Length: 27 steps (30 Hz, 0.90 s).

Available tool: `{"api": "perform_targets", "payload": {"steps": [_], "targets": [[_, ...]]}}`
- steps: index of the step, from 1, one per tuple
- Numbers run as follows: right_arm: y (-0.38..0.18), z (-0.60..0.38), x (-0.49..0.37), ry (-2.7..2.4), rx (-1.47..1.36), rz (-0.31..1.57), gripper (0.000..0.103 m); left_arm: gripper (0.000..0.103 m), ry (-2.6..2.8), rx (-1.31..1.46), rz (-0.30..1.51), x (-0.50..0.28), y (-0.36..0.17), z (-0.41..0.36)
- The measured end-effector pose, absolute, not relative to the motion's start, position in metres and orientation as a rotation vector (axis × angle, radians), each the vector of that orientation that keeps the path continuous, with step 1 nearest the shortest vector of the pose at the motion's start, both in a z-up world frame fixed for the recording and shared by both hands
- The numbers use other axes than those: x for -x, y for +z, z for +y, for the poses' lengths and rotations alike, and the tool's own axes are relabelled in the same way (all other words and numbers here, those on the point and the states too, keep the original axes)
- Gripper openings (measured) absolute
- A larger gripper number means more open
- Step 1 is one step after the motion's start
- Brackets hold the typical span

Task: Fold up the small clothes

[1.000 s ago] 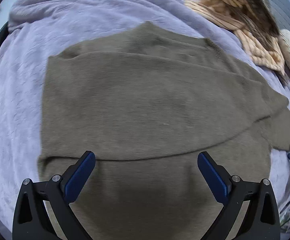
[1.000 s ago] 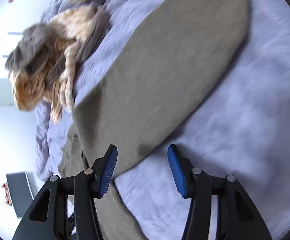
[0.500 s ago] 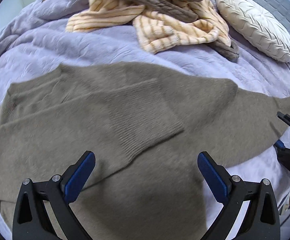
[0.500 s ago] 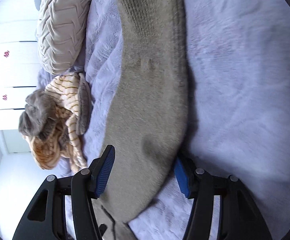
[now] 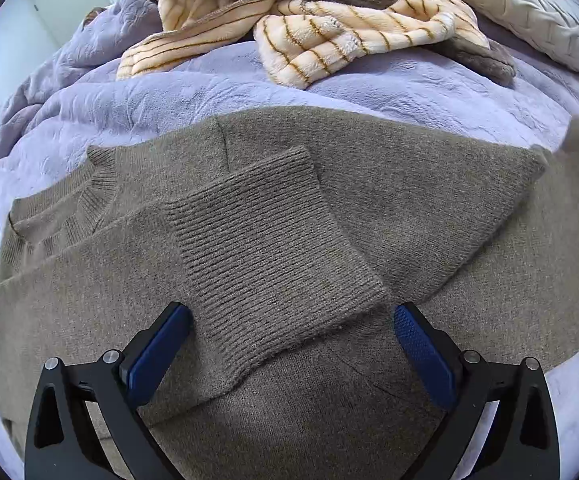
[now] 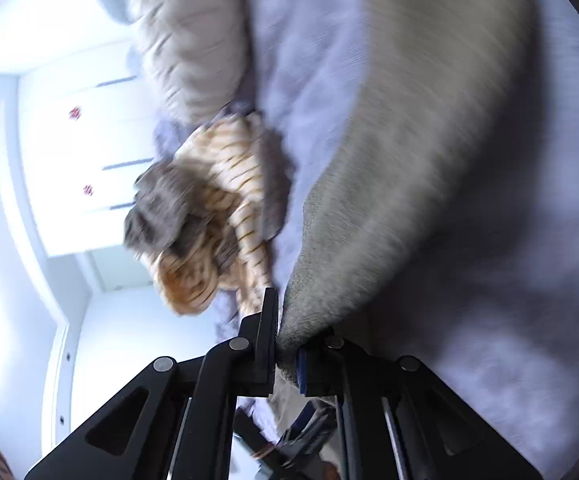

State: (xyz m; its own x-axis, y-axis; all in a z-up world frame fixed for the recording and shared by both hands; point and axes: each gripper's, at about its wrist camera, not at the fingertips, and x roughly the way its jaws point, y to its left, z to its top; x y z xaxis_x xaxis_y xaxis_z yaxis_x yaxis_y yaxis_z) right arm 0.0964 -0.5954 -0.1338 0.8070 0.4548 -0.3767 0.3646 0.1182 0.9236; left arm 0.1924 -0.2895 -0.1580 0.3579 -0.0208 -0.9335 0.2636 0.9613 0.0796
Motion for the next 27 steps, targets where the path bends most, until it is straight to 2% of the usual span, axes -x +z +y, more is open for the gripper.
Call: {"api": "perform_targets", "payload": {"steps": [6,15,21,25,27], "targets": [[-0.083,-0.548,-0.141,0.252,-1.337,0.714,0.008,0.102,-0.215,-0.171,1.23,-0.198,-0.147,-0.276],[-0.03,-0.419,-0.188,0.455,-0.877,0.876,0.008,0.102,-0.127,-0.019,1.104,-0.188,-0.093,-0.189],[-0.051,-0.287,-0.215,0.534,-0.464,1.078,0.008,0.102,0.036,-0.014,1.095,-0.177,-0.093,-0.099],[-0.097,-0.215,-0.21,0.579,-0.271,1.198,0.008,0.102,0.143,0.001,1.141,-0.162,-0.108,-0.043],[-0.124,-0.197,-0.207,0.569,-0.201,1.259,0.012,0.102,0.169,0.023,1.172,-0.157,-0.119,-0.027]]}}
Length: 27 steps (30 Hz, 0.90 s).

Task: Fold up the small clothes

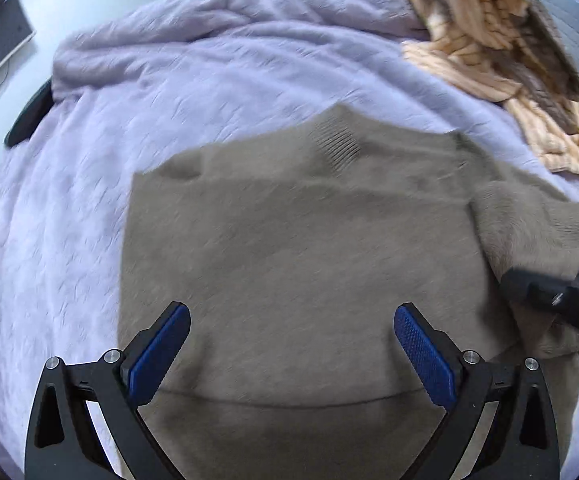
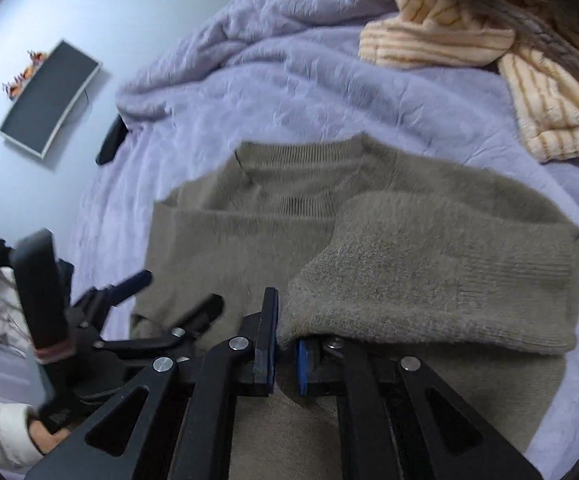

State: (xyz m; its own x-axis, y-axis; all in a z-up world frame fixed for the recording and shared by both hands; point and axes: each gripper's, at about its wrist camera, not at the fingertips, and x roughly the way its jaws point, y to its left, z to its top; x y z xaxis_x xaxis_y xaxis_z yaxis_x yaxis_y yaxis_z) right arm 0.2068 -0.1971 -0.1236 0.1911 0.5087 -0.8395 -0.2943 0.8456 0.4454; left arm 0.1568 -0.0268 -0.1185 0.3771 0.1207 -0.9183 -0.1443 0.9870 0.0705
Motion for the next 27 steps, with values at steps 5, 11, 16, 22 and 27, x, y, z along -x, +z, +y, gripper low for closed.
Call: {"api": "perform_targets", "payload": {"steps": [5,11,16,22,27], "targets": [[-0.169,-0.187,-0.199,0.515,-0.186,1.37,0.025,0.102,0.183,0.081,1.235,-0.145,-0.147,-0.013],[-0.152,-0.213,-0.192,0.492,-0.345,1.37,0.058,0.102,0.185,0.111,1.232,-0.147,-0.154,-0.011],[-0.15,-0.265,-0.18,0.351,-0.649,1.313,0.058,0.102,0.152,0.138,1.243,-0.148,-0.158,-0.002],[-0.175,-0.296,-0.189,0.283,-1.066,1.251,0.042,0.102,0.121,0.188,1.256,-0.146,-0.142,0.007],[-0.134,-0.25,-0.208,0.42,-0.848,1.205,0.007,0.102,0.138,0.241,1.201,-0.129,-0.12,0.036]]}}
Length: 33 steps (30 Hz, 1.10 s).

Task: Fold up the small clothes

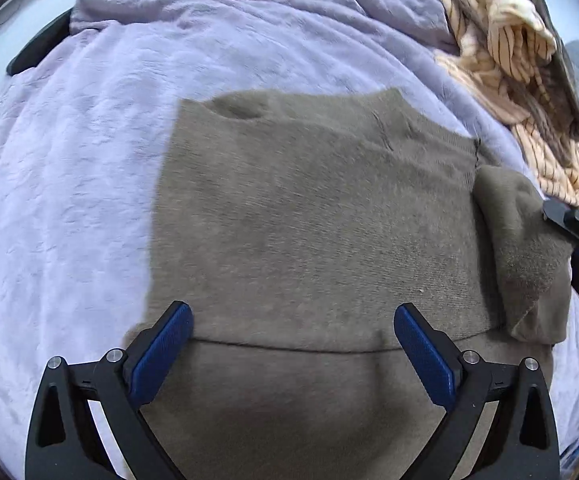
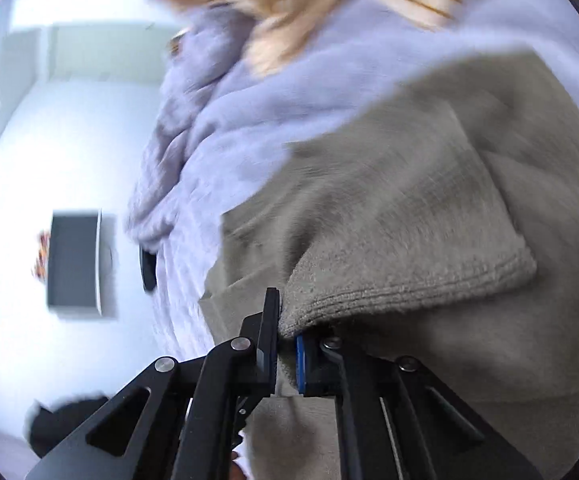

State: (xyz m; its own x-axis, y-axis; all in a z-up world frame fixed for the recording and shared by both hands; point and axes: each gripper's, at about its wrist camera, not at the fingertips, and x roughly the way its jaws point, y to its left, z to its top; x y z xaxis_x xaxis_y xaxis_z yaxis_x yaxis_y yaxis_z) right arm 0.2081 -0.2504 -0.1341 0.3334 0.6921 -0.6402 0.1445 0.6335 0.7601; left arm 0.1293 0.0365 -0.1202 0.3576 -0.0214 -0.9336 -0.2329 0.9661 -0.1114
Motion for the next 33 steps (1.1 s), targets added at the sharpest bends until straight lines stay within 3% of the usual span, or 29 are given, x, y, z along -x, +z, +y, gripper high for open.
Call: {"api": "perform_targets", "payload": {"steps": [5,10,13,15,17,18,23,28,33], "targets": [[-0.099,-0.151,-0.211,0.598,-0.365,1.206,0.007,0.102,0.204,0.278,1.19,-0.108,-0.112,0.07],[-0.133,-0.084,-0.187,0.654,-0.059,1.281,0.007,0.102,0.266,0.307,1.217,-0.092,-0.118,0.094],[-0.154,-0.064,-0.18,0.636,0.048,1.328,0.013,0.102,0.278,0.304,1.217,-0.086,-0.117,0.098],[-0.152,-0.06,-0.173,0.64,0.099,1.318,0.025,0.102,0.278,0.3,1.211,-0.082,-0.115,0.099],[-0.143,-0.056,-0.163,0.687,0.137,1.308,0.066,0.1,0.284,0.306,1.205,-0.082,-0.111,0.101],[-0.138,-0.056,-0.158,0.705,0.156,1.297,0.071,0.1,0.282,0.323,1.203,-0.081,-0.108,0.103],[-0.111,-0.075,-0.141,0.751,0.127,1.254,0.071,0.1,0.264,0.325,1.166,-0.084,-0.09,0.102],[-0.112,-0.172,-0.159,0.504,-0.316,1.3,0.07,0.1,0.017,0.191,1.153,-0.094,-0.074,0.047],[-0.123,-0.262,-0.166,0.266,-0.557,1.29,0.049,0.1,-0.321,0.183,1.209,-0.11,-0.086,-0.034]]}}
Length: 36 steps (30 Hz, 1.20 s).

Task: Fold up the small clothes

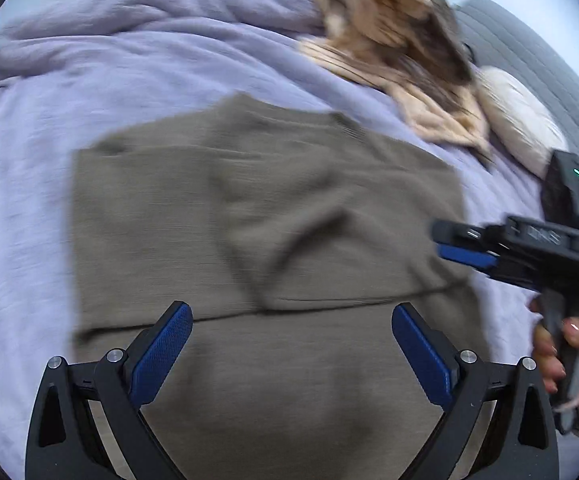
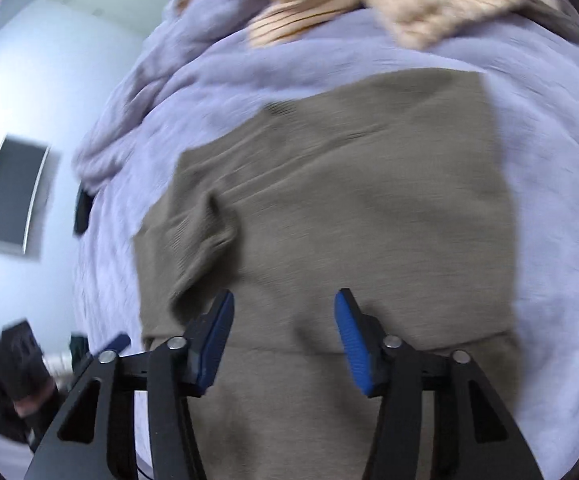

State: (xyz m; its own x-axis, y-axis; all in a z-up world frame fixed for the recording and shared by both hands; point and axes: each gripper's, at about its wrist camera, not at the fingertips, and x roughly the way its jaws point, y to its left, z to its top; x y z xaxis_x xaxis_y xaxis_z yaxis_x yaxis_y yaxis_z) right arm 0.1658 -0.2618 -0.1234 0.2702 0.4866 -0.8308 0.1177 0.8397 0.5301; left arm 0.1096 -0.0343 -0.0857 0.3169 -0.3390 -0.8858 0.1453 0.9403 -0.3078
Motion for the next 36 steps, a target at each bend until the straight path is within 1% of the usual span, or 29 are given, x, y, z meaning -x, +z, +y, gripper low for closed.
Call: {"api": "perform_targets", "payload": {"steps": [1,4,7,9,14,18,21,25,27,29,30,32,35,36], "targets": [[-0.126,-0.278,-0.166,0.238,-0.595,1.297,0.044,0.1,-0.36,0.198,1.217,-0.115,-0.09,-0.046],[-0.143,-0.305,-0.168,0.183,-0.643,1.331,0.043,0.1,-0.377,0.268,1.235,-0.136,-0.107,-0.067],[-0.167,-0.321,-0.168,0.156,-0.703,1.379,0.034,0.1,-0.308,0.358,1.229,-0.163,-0.118,-0.063],[-0.172,-0.327,-0.165,0.15,-0.727,1.371,0.027,0.1,-0.223,0.35,1.204,-0.172,-0.118,-0.053],[-0.177,-0.322,-0.165,0.159,-0.692,1.371,0.027,0.1,0.061,0.281,1.141,-0.176,-0.117,-0.002],[-0.177,-0.315,-0.168,0.174,-0.636,1.384,0.027,0.1,0.193,0.283,1.177,-0.161,-0.128,0.048],[-0.177,-0.31,-0.17,0.182,-0.59,1.385,0.027,0.1,0.239,0.269,1.208,-0.144,-0.129,0.068],[-0.174,-0.303,-0.171,0.185,-0.541,1.392,0.03,0.1,0.215,0.271,1.197,-0.129,-0.117,0.07],[-0.17,-0.301,-0.172,0.184,-0.524,1.399,0.035,0.1,0.182,0.254,1.171,-0.132,-0.108,0.064],[-0.162,-0.298,-0.172,0.18,-0.514,1.399,0.045,0.1,0.158,0.244,1.154,-0.139,-0.106,0.059],[-0.158,-0.295,-0.171,0.178,-0.505,1.395,0.047,0.1,0.154,0.237,1.153,-0.146,-0.107,0.053],[-0.151,-0.291,-0.169,0.177,-0.483,1.382,0.052,0.1,0.156,0.222,1.189,-0.158,-0.115,0.045],[-0.149,-0.288,-0.163,0.176,-0.457,1.397,0.054,0.101,0.176,0.176,1.3,-0.165,-0.145,0.035],[-0.149,-0.289,-0.161,0.172,-0.46,1.404,0.054,0.101,0.169,0.163,1.312,-0.163,-0.15,0.034]]}}
